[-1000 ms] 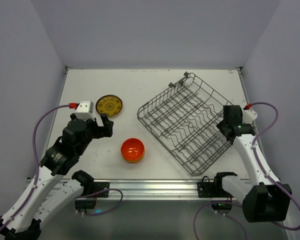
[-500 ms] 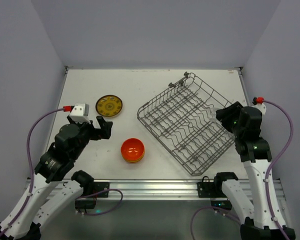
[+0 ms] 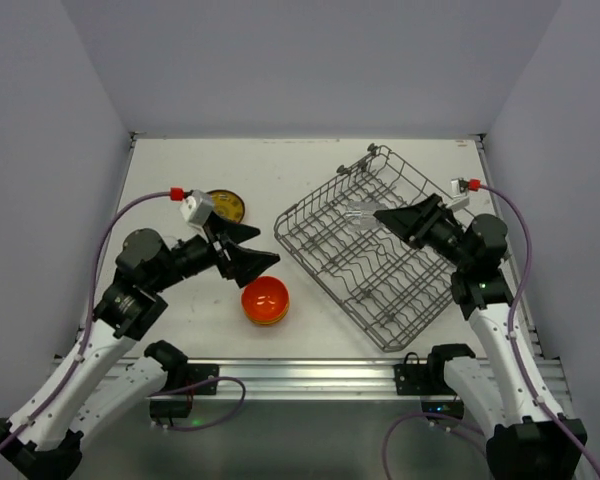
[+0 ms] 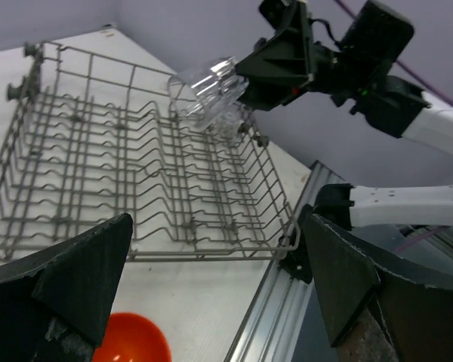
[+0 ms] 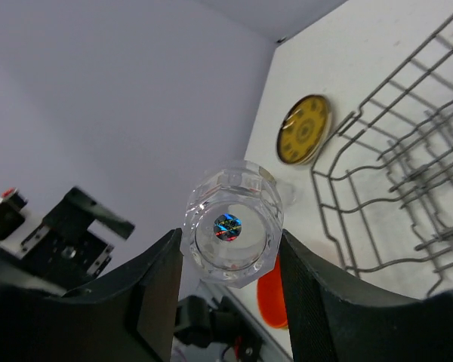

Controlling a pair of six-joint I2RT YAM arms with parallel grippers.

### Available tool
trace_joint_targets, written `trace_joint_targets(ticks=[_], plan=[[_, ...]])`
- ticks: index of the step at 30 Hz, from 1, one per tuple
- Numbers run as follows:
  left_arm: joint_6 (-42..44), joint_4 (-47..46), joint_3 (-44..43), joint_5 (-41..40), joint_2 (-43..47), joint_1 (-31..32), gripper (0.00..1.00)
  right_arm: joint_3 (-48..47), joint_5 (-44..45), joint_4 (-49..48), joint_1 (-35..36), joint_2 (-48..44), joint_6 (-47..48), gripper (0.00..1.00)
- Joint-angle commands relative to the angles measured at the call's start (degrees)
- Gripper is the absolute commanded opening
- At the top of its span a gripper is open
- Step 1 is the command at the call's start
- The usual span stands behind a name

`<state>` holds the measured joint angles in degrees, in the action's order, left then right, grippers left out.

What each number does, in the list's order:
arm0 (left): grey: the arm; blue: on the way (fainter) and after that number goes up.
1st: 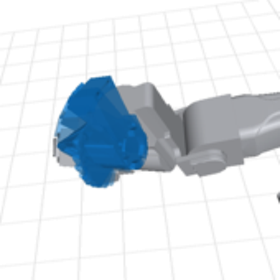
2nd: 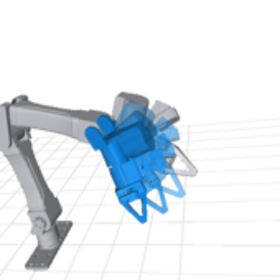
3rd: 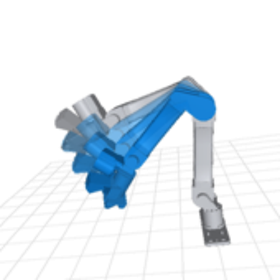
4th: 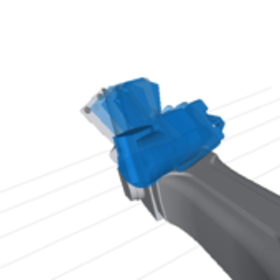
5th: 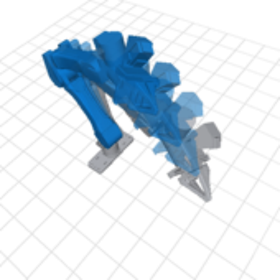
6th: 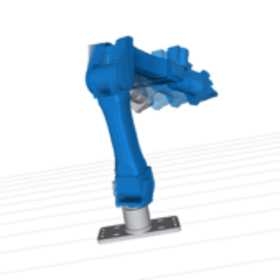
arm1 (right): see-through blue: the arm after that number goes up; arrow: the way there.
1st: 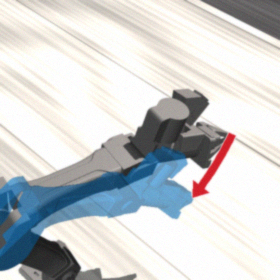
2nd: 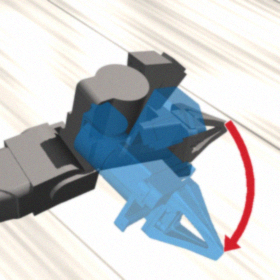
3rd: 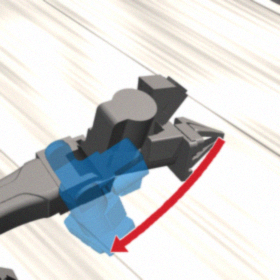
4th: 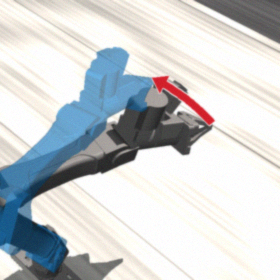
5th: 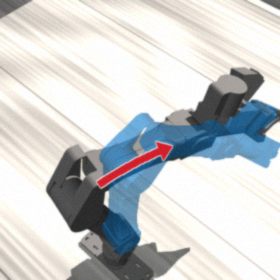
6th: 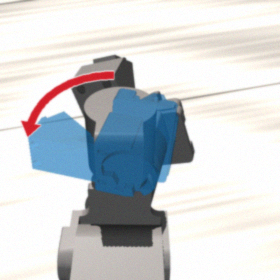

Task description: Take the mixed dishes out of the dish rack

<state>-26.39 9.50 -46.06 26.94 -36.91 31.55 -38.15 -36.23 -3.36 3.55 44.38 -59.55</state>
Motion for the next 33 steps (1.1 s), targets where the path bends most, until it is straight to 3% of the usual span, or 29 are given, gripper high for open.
trace_joint_targets(ticks=[1, 14, 18, 24, 27, 28, 30, 31, 33], plan=[[-10.22, -21.16, 2.2, 13.05, -3.69, 0.18, 1.0, 1.32, -9.82, -21.06, 2.59, 0.26, -8.29, 0.04], [-22.91, -46.93, 0.36, 16.04, -17.14, 2.11, 0.97, -1.22, -11.5, -46.11, 14.2, 12.39, -17.09, 0.04], [-23.0, -47.91, -1.04, 15.43, -18.9, 4.92, 0.95, -2.28, -11.06, -50.16, 16.83, 15.2, -17.36, 0.04], [-22.74, -46.24, -1.22, 13.58, -20.4, 6.06, 0.82, -2.1, -10.53, -53.59, 17.98, 17.32, -18.06, 0.04], [-22.74, -46.24, -1.66, 13.23, -20.57, 6.68, 0.64, -2.37, -10.18, -53.6, 18.77, 18.02, -17.53, 0.04], [-22.65, -46.15, -1.84, 13.14, -20.66, 6.68, 0.49, -2.45, -10.18, -53.69, 18.95, 18.2, -17.44, 0.04], [-21.95, -44.75, -2.45, 12.7, -20.66, 6.77, 0.32, -2.54, -10.53, -53.95, 19.39, 18.46, -17.27, 0.04], [-21.34, -43.87, -2.8, 12.26, -20.49, 6.77, 0.18, -2.46, -10.53, -54.04, 19.39, 18.46, -17.09, 0.04], [-19.41, -40.37, -3.59, 10.51, -19.79, 6.86, 0.03, -2.02, -10.44, -53.86, 19.39, 18.03, -16.74, 0.04]])
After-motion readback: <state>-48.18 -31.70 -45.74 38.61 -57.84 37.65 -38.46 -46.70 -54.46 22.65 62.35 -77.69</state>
